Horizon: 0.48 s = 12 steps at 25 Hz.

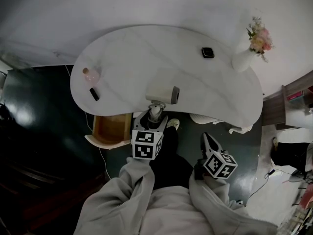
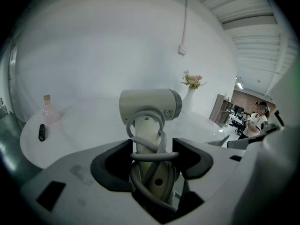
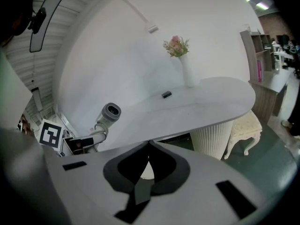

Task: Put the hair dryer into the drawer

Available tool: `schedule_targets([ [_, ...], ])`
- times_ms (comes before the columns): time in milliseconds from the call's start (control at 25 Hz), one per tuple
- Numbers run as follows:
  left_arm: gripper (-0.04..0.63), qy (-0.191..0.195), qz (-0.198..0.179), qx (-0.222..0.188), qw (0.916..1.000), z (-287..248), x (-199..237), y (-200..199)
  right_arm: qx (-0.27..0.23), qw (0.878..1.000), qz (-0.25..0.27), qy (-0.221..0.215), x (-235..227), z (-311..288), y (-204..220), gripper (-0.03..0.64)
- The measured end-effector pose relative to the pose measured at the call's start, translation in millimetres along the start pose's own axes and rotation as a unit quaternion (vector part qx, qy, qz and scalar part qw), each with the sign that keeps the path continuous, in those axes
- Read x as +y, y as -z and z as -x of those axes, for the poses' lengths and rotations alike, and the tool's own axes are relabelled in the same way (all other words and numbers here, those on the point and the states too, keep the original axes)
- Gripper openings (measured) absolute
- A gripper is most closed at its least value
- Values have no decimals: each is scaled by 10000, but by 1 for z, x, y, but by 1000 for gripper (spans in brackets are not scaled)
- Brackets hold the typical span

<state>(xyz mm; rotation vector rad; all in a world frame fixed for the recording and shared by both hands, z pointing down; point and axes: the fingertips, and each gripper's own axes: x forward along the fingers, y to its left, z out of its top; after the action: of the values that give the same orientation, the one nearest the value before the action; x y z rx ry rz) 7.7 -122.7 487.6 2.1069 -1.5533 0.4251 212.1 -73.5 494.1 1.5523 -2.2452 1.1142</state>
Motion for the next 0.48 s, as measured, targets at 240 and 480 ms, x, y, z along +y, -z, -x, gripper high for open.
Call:
schedule_targets([
  [240,268,-211,53,-120,9997,33,8,16,9,9999,54,-123,11,14,18,49],
  [480,268,-577,299,-196,9977,71,32,37,119,9987,296,-391,34,10,30,49],
])
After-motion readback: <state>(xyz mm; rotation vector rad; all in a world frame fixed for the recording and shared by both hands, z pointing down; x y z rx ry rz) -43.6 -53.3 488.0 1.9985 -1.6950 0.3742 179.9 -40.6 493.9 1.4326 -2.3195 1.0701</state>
